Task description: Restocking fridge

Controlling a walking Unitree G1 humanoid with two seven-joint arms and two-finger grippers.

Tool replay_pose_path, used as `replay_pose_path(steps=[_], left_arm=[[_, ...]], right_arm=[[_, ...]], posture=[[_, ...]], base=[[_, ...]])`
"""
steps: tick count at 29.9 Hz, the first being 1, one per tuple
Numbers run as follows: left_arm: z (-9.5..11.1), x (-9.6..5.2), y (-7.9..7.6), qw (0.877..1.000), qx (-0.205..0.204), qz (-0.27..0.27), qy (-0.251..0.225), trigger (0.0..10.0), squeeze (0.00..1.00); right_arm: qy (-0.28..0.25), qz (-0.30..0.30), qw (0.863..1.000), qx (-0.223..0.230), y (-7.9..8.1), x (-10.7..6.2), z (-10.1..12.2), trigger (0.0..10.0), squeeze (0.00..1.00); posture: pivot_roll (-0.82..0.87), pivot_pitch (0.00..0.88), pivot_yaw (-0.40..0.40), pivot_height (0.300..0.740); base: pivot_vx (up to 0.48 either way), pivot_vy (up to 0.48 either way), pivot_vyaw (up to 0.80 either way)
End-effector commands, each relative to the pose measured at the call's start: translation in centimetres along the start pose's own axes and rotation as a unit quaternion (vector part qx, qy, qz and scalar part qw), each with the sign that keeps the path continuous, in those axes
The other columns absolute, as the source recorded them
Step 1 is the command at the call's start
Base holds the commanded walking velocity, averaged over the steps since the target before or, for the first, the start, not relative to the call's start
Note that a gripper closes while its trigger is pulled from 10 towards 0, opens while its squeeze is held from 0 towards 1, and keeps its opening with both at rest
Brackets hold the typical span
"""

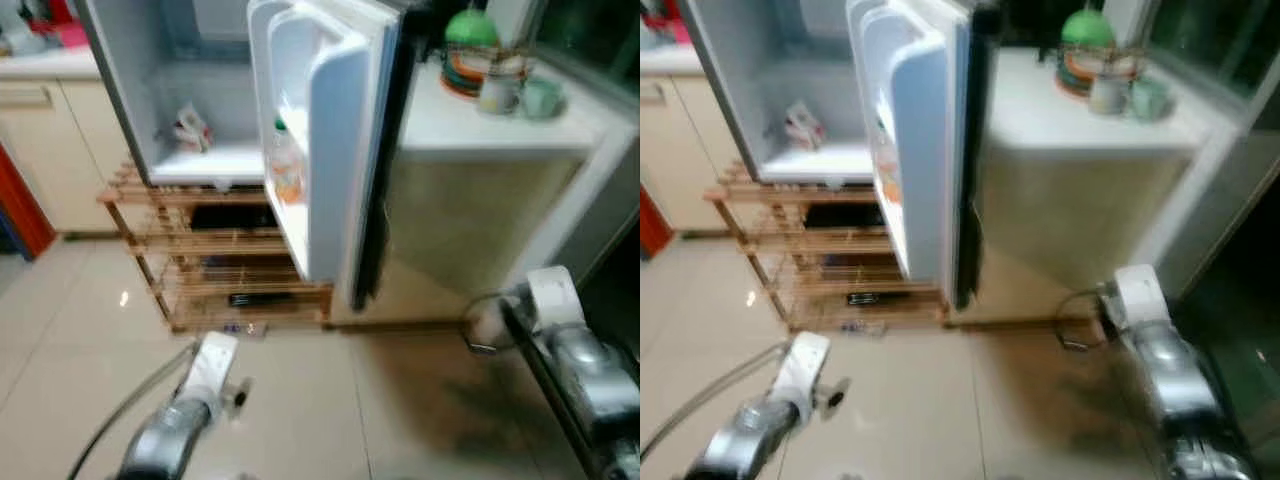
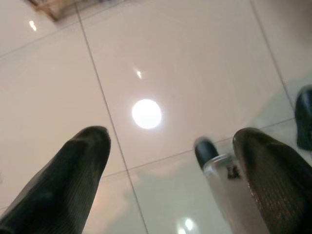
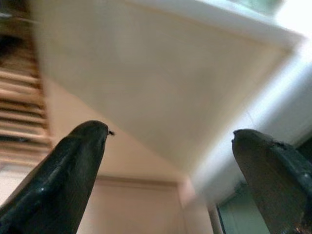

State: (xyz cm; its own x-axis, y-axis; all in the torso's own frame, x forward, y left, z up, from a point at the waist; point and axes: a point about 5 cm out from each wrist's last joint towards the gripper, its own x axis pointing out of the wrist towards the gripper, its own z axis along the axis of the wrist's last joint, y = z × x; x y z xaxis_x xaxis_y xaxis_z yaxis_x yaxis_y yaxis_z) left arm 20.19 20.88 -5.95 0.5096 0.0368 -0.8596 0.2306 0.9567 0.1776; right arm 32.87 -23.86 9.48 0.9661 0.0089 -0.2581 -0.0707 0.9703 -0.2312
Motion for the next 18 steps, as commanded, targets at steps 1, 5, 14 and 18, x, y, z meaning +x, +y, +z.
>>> replay_pose_path(steps=[1, 5, 14, 18], left_arm=[[-0.2, 0.2, -0.2, 1.000, 0.023, 0.003, 0.000, 10.0, 0.00], [-0.6, 0.5, -1.4, 0.998, 0.063, -0.003, -0.002, 10.0, 0.00], [0.3, 1.2, -6.1, 0.997, 0.077, -0.023, -0.011, 10.0, 0.00], [1.3, 1.3, -7.3, 0.996, 0.077, -0.030, -0.032, 10.0, 0.00]], right_arm=[[-0.041, 0.061, 0.997, 0.031, 2.2, 1.1, 2.6, 10.0, 0.00], [-0.115, 0.165, 0.978, 0.064, 6.2, 1.6, 7.4, 10.0, 0.00], [-0.192, 0.364, 0.907, 0.093, 19.5, -0.2, 14.1, 10.0, 0.00], [-0.282, 0.543, 0.778, 0.143, 23.4, -6.3, 18.7, 10.0, 0.00]], posture=[[-0.08, 0.000, 0.013, 0.740], [-0.06, 0.000, 0.004, 0.740], [-0.06, 0.000, -0.008, 0.740], [-0.05, 0.000, -0.023, 0.740]], base=[[0.000, 0.000, 0.00], [0.000, 0.000, 0.00], [0.000, 0.000, 0.00], [0.000, 0.000, 0.00]])
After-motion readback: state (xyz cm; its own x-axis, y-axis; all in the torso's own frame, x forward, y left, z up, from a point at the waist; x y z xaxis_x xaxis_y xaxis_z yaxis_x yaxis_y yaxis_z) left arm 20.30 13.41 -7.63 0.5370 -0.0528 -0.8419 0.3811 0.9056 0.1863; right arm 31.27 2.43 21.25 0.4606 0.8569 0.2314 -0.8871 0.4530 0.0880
